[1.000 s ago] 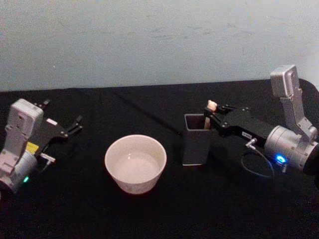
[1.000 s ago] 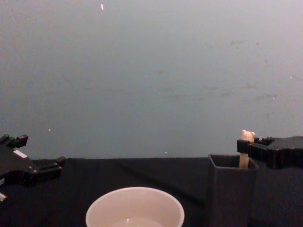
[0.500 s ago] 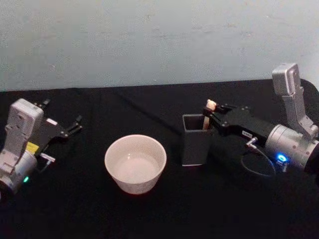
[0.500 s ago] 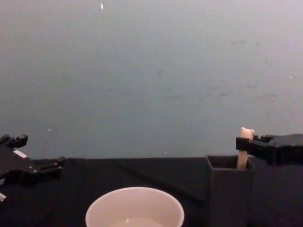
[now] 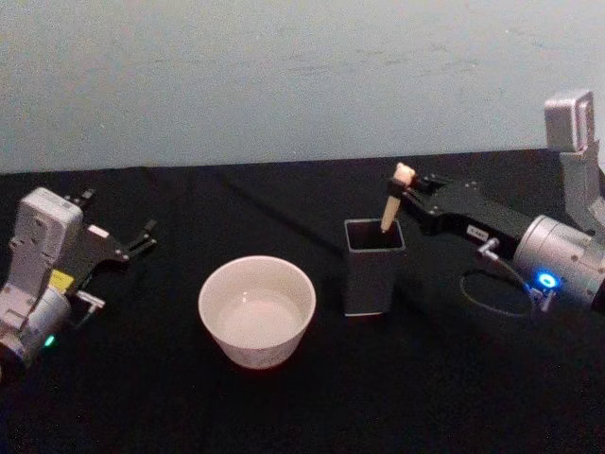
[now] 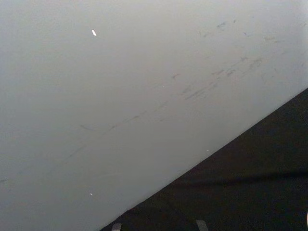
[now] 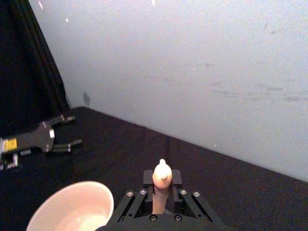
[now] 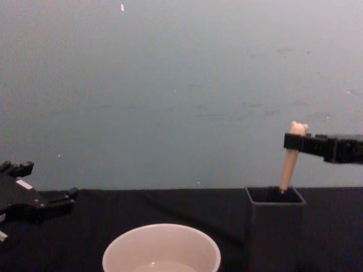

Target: Pick up the stirring spoon with one hand, stir inside the cup, then place it back in its original position.

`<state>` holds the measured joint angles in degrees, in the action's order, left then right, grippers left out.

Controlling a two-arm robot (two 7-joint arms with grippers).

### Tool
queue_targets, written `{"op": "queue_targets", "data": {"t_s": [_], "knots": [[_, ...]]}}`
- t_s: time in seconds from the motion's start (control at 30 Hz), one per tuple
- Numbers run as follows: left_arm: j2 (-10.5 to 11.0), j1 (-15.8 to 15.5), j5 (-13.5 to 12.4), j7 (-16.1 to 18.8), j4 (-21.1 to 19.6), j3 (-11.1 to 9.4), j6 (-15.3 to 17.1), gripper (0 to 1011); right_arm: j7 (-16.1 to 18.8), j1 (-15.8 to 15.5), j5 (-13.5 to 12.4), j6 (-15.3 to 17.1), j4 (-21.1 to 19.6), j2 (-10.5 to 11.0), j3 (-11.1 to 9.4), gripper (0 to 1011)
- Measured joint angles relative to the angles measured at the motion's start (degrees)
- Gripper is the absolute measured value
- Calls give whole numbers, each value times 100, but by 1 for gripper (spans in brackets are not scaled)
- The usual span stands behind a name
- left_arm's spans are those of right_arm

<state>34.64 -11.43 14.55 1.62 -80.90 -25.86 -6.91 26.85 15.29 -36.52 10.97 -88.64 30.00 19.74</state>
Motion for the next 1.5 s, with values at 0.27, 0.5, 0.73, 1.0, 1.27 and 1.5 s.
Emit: {"op": "queue_targets", "data": {"t_s": [0.27, 0.5, 0.73, 1.0, 1.27, 1.5], "knots": [[0, 0, 0, 0, 0, 0, 0, 1001, -68, 159, -469, 205, -124, 12, -147, 212], [0, 0, 0, 0, 0, 0, 0, 1001, -118, 317, -814, 249, -175, -44, -250, 212], [0, 0, 0, 0, 0, 0, 0, 1001, -220, 450, -1060, 256, -178, -147, -252, 212], [0, 0, 0, 0, 0, 0, 0, 1001, -208, 571, -1100, 205, -126, -257, 75, 212], [0, 0, 0, 0, 0, 0, 0, 1001, -126, 598, -975, 139, -115, -270, 506, 212], [0, 0, 0, 0, 0, 0, 0, 1001, -58, 585, -572, -97, -140, -165, 913, 211]]}}
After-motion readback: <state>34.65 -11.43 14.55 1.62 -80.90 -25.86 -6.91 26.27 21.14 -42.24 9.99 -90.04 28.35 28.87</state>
